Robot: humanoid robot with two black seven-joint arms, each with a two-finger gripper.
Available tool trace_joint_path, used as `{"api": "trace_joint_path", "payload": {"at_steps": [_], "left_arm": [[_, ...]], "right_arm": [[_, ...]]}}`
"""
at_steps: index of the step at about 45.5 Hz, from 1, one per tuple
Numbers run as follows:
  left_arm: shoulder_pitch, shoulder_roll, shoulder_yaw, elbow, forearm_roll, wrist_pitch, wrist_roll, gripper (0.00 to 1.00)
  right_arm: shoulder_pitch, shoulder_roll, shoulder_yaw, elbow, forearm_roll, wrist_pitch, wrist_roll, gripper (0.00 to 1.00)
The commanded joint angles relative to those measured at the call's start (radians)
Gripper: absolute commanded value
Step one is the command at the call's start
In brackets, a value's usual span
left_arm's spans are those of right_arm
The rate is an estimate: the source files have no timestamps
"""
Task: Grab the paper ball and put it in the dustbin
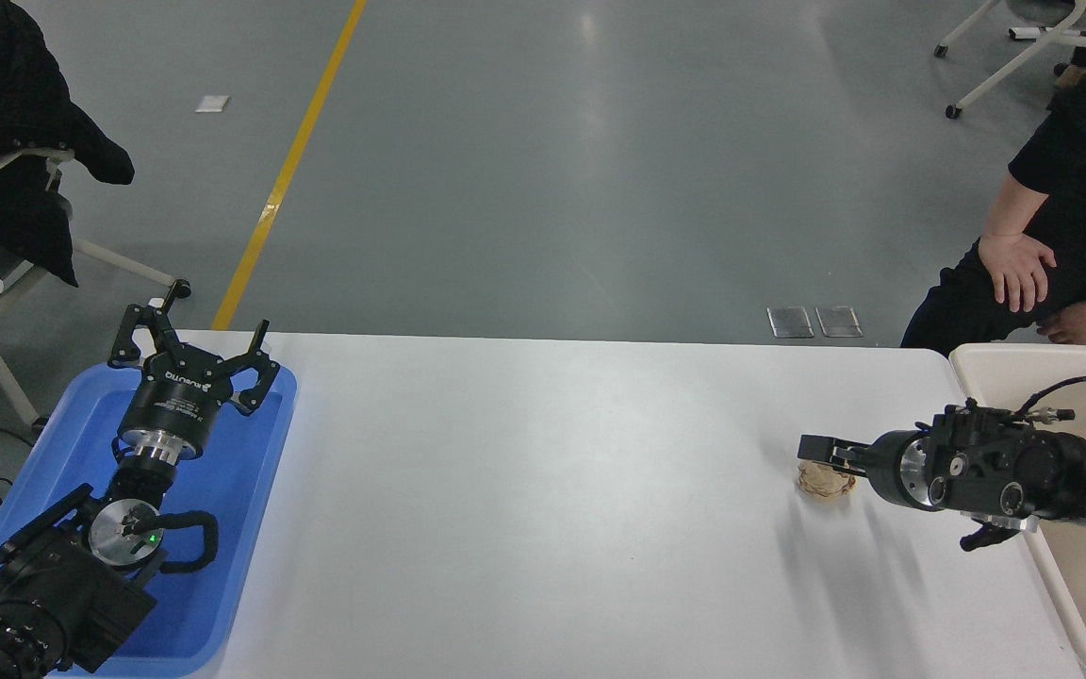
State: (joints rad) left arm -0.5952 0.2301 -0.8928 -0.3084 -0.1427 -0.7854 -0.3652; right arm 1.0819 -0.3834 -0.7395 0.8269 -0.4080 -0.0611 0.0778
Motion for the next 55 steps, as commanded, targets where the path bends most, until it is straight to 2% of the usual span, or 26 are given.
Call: {"api": "trace_joint_path", "payload": {"at_steps": [1,5,8,11,14,17,20,22,36,45,55], "left_arm": [[0.0,0.0,0.0,0.0,0.0,0.0,0.0,1.0],[0.0,0.0,0.0,0.0,0.0,0.0,0.0,1.0],[0.0,0.0,0.0,0.0,0.0,0.0,0.0,1.0],[0.0,0.0,0.0,0.0,0.0,0.0,0.0,1.0],[0.0,0.0,0.0,0.0,0.0,0.0,0.0,1.0],[0.0,0.0,0.0,0.0,0.0,0.0,-0.001,1.0],[0.0,0.0,0.0,0.0,0.0,0.0,0.0,1.0],[0.0,0.0,0.0,0.0,0.0,0.0,0.0,1.0],[0.0,-0.001,0.0,-0.001,0.0,0.0,0.0,1.0],[0.0,-0.001,0.0,-0.001,0.0,0.0,0.0,1.0],[0.0,0.0,0.0,0.0,0.0,0.0,0.0,1.0]], "right_arm": [[-0.042,0.02,0.039,-0.04,0.0,-0.008,0.002,1.0],[-0.054,0.032,0.039,-0.052,0.0,-0.029,0.003,0.95],[-0.062,0.034,0.039,-0.054,-0.002,-0.045,0.003,0.82],[-0.065,0.035,0.039,-0.054,-0.002,-0.048,0.003,0.65],[-0.069,0.035,0.037,-0.054,-0.002,-0.048,0.003,0.38],[-0.071,0.035,0.035,-0.054,-0.003,-0.049,0.003,0.26],[-0.069,0.035,0.031,-0.054,-0.003,-0.049,0.003,0.08],[-0.066,0.035,0.026,-0.054,-0.005,-0.049,0.003,0.0],[-0.007,0.008,-0.003,-0.037,-0.011,-0.046,0.011,0.0],[0.14,-0.109,-0.072,0.072,-0.017,-0.011,0.013,0.0],[0.423,-0.224,-0.244,0.256,-0.017,0.135,0.011,0.0]]}}
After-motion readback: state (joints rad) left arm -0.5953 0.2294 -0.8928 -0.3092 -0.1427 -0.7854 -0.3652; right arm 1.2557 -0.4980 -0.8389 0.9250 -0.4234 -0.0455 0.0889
